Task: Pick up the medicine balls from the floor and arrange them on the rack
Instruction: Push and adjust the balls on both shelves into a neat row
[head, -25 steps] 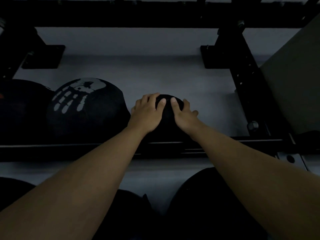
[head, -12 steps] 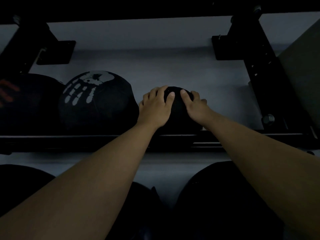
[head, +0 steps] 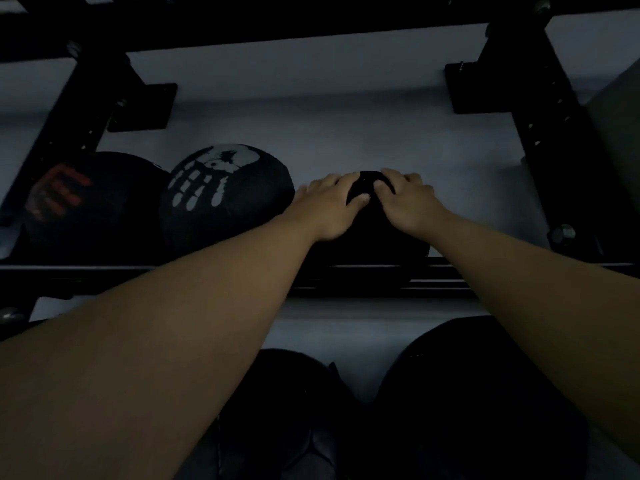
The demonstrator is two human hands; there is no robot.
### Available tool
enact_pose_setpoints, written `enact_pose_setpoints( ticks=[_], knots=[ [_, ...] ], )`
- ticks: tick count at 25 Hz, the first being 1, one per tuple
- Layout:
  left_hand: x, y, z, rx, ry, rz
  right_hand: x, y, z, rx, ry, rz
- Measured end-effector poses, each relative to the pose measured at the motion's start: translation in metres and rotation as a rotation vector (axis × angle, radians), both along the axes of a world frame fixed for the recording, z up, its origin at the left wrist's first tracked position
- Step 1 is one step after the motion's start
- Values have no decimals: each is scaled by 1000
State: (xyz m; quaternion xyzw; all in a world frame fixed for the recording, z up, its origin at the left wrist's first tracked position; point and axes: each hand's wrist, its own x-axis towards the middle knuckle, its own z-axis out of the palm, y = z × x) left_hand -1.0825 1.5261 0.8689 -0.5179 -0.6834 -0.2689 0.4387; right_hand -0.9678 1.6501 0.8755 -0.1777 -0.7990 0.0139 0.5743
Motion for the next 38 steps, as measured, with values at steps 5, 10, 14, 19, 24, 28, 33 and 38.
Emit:
enact_pose_setpoints(
  ticks=[5, 10, 14, 19, 24, 28, 33, 38],
  knots=[
    [-44, -75, 14, 321, 2, 141, -31, -64, 2, 143, -17, -19],
    [-127, -146, 12, 364, -177, 127, -94, -137, 6, 227, -73, 109],
    [-169, -160, 4, 267, -202, -102, -152, -181, 7, 282, -103, 88],
    [-171, -140, -10, 320, -186, -171, -164, -168, -2, 297, -83, -24],
    [-173, -143, -7, 328, -190, -179, -165, -168, -3, 299, -65, -19],
    [-180, -163, -2, 240, -84, -38, -164, -178, -1, 310, -31, -51],
    [-212, -221, 9, 252, -35, 165, -178, -214, -2, 323, 11, -93],
    [-270, -286, 15, 252, -47, 195, -227, -276, 13, 387, -18, -15]
  ],
)
